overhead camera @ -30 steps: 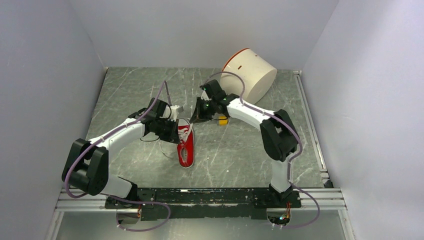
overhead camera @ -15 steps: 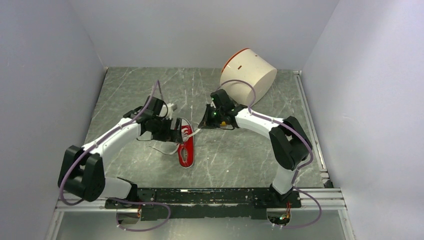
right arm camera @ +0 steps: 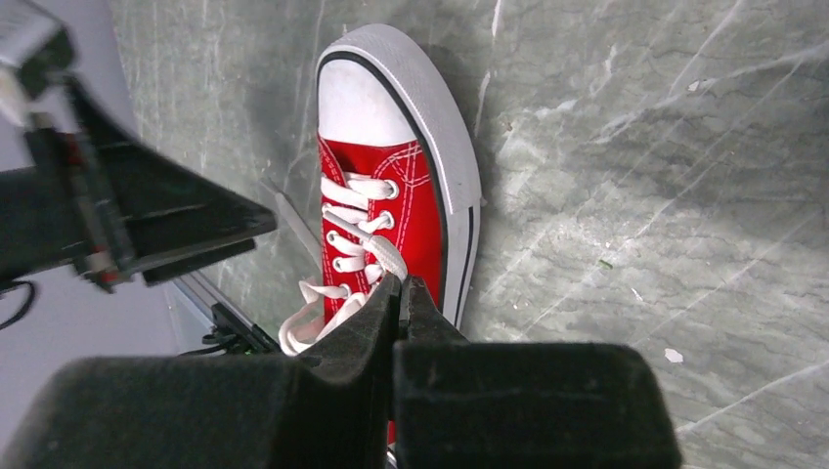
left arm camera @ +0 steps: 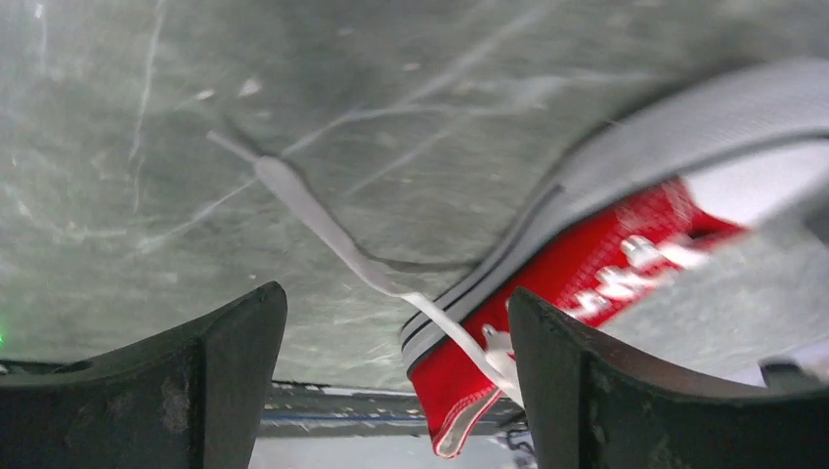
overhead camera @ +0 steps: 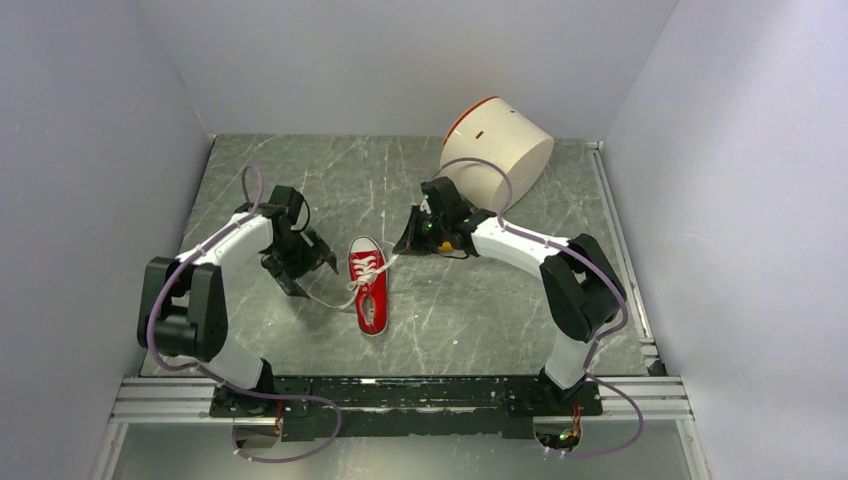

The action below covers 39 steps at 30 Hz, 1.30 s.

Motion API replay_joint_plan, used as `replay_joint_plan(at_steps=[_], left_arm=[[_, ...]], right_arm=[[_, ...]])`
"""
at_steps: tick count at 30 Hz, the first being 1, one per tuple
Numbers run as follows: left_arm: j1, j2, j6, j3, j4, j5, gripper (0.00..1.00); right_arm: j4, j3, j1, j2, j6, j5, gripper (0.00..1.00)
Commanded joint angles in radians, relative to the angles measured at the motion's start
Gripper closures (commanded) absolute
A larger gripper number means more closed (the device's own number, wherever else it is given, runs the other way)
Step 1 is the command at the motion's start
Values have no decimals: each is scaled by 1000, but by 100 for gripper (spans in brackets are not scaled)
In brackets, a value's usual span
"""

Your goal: Tie the shoes

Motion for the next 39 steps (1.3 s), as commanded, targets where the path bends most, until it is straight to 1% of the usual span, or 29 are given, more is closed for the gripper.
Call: replay_joint_plan(at_steps=[1, 5, 7, 9, 11, 13, 15, 18, 19, 21, 22, 23, 26, 31, 34, 36, 37, 39], left_arm=[[15, 11, -283, -59, -67, 18, 14], [16, 62, -300, -94, 1, -3, 22], [15, 82, -308, -97, 18, -24, 23], [14, 89, -327, -106, 22, -53, 28], [15, 97, -342, -126, 30, -53, 34], [14, 101, -358, -158, 64, -42, 36], [15, 107, -357, -170, 100, -56, 39], [16, 134, -330, -147, 98, -104, 45], [16, 144, -324, -140, 89, -112, 52], [16, 158, -318, -134, 69, -134, 79], [16, 160, -315, -129, 55, -152, 89], [16, 160, -307, -124, 44, -157, 94], [26, 148, -257, -91, 2, -235, 95], [59, 72, -171, 18, -100, -453, 95], [93, -5, -138, 84, -150, -616, 95], [105, -52, -98, 115, -158, -714, 95], [107, -69, -71, 128, -157, -764, 95], [108, -94, -32, 141, -155, -843, 95]], right_arm=[[32, -12, -4, -40, -26, -19, 100], [52, -35, -3, -53, -18, -29, 100], [67, -52, -4, -63, -11, -34, 100], [62, -56, -3, -69, -17, -36, 100], [62, -64, -4, -76, -21, -33, 100], [67, -71, -4, -82, -20, -33, 100], [74, -76, -4, -84, -17, -34, 100], [67, -69, -3, -81, -15, -35, 100], [57, -64, -4, -79, -19, -36, 100], [42, -58, -4, -83, -25, -30, 100], [31, -58, -4, -89, -28, -21, 100], [19, -58, -3, -97, -29, -10, 100], [-29, -64, -8, -136, -33, 46, 100], [-185, -92, -48, -220, -19, 210, 100], [-348, -97, -84, -269, 18, 417, 100], [-449, -115, -103, -313, 84, 562, 100], [-487, -139, -122, -339, 111, 615, 100], [-490, -187, -154, -402, 134, 679, 100]])
